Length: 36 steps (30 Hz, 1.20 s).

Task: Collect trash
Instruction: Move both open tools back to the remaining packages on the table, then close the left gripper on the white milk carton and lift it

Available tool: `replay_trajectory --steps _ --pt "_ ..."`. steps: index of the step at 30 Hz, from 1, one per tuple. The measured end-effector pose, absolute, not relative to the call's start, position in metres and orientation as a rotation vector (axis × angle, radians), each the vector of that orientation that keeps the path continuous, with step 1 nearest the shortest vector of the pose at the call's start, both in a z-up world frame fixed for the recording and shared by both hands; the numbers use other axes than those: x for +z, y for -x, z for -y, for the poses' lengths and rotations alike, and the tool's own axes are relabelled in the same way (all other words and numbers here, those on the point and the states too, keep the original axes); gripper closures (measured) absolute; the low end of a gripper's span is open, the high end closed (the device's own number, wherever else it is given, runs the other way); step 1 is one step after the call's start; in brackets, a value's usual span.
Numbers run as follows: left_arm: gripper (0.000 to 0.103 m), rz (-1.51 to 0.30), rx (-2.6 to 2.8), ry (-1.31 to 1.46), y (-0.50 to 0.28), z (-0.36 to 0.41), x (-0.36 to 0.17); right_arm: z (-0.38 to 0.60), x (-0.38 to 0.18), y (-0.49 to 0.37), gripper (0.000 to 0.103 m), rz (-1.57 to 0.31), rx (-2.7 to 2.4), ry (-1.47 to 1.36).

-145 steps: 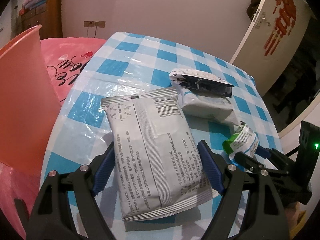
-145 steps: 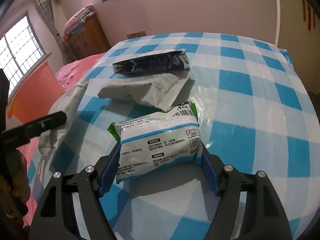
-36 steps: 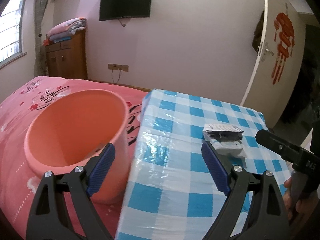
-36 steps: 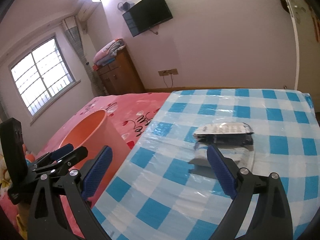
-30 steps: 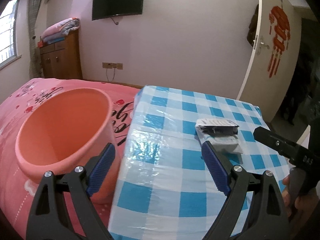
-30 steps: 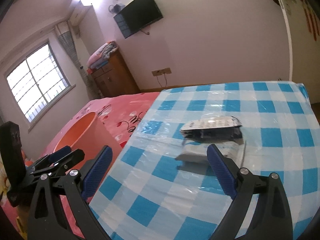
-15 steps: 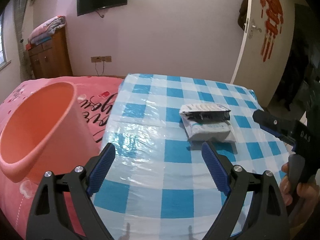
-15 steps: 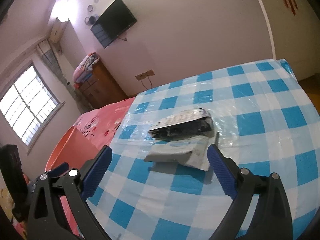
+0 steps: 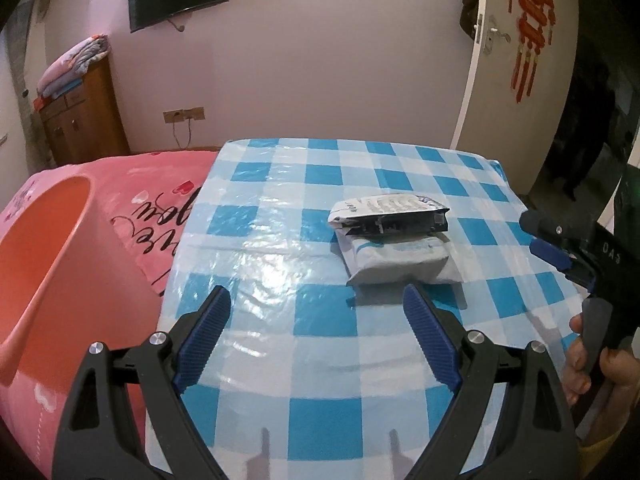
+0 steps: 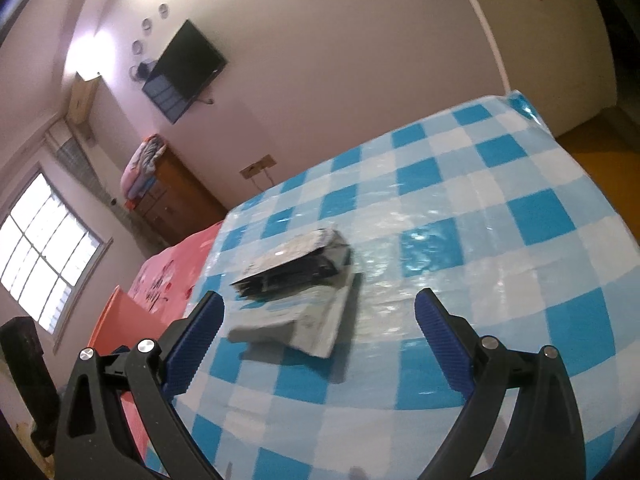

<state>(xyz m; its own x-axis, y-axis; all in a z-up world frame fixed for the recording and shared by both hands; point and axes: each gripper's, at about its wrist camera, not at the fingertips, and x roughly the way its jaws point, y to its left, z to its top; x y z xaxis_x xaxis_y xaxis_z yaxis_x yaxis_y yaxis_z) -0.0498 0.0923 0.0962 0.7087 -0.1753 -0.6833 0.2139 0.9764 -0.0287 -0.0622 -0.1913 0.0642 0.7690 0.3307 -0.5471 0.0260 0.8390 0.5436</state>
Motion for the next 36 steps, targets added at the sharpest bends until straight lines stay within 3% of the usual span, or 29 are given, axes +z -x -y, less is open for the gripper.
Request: replay_trajectory --steps 13,22,36 --pt "0.015 -0.822 -0.317 -0.115 -0.025 -0.031 0.088 0.214 0.04 0.057 0.008 -0.713 0.14 -0.541" --pt "0.015 -0.957 -0.302 -0.037 -0.061 -0.018 0.046 0.221 0.031 0.055 0.008 -0.721 0.15 -0.534" --pt "0.014 -1.021 -0.504 0.034 -0.026 0.028 0.015 0.254 0.029 0.061 0.008 -0.683 0.105 -0.576"
